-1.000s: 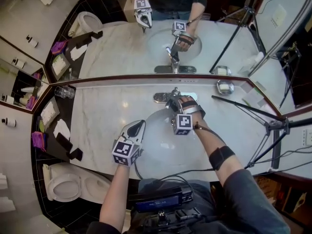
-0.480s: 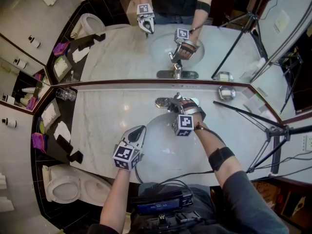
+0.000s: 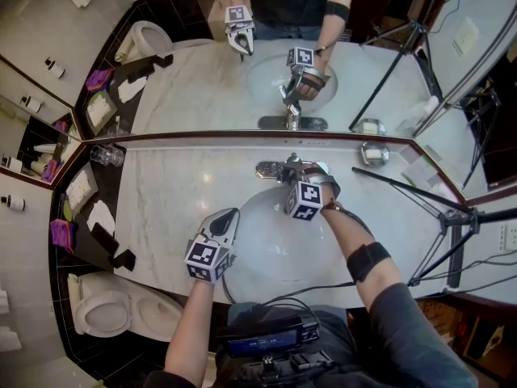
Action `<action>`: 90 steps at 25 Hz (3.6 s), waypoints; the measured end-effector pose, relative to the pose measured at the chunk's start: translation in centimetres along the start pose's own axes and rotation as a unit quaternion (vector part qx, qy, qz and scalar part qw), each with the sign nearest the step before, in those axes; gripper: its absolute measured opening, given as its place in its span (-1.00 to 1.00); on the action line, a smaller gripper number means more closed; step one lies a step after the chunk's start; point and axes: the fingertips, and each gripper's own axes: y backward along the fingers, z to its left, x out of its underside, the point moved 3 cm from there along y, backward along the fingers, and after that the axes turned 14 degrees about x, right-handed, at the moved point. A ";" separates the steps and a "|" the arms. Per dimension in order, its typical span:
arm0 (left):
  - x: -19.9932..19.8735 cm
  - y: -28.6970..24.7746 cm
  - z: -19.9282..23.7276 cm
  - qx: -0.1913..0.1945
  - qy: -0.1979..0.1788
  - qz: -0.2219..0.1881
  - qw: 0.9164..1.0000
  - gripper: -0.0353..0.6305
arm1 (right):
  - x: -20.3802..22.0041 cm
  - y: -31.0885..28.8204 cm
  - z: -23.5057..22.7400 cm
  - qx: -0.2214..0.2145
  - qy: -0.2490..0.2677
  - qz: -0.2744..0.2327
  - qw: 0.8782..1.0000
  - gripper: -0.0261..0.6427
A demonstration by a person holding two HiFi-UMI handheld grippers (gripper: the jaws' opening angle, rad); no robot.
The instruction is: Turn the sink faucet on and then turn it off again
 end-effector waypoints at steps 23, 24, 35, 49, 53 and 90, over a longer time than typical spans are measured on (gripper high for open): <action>0.3 -0.2 -0.1 0.001 0.005 -0.003 1.000 -0.89 | 0.8 -0.4 -2.7 -0.032 -0.135 0.033 0.990 -0.58; 0.3 -0.2 -0.1 0.001 0.006 -0.003 1.000 -0.89 | 0.8 -0.3 -2.7 -0.032 -0.132 0.037 0.990 -0.57; 0.1 -1.0 -0.4 0.005 0.009 -0.009 1.000 -0.89 | 1.4 2.6 -2.7 -0.019 -0.116 0.054 0.992 -0.52; -0.7 -1.7 -0.3 0.009 0.021 -0.024 0.999 -0.89 | 4.1 11.8 -5.1 0.052 -0.296 0.037 0.953 -0.86; -0.8 -1.9 0.1 0.006 0.025 -0.027 0.999 -0.89 | 5.2 14.3 -4.9 0.063 -0.396 0.025 0.916 -0.86; -1.4 -1.5 0.6 -0.008 0.022 -0.034 0.999 -0.89 | 2.3 9.5 -3.1 0.099 -0.169 -0.001 0.981 -0.43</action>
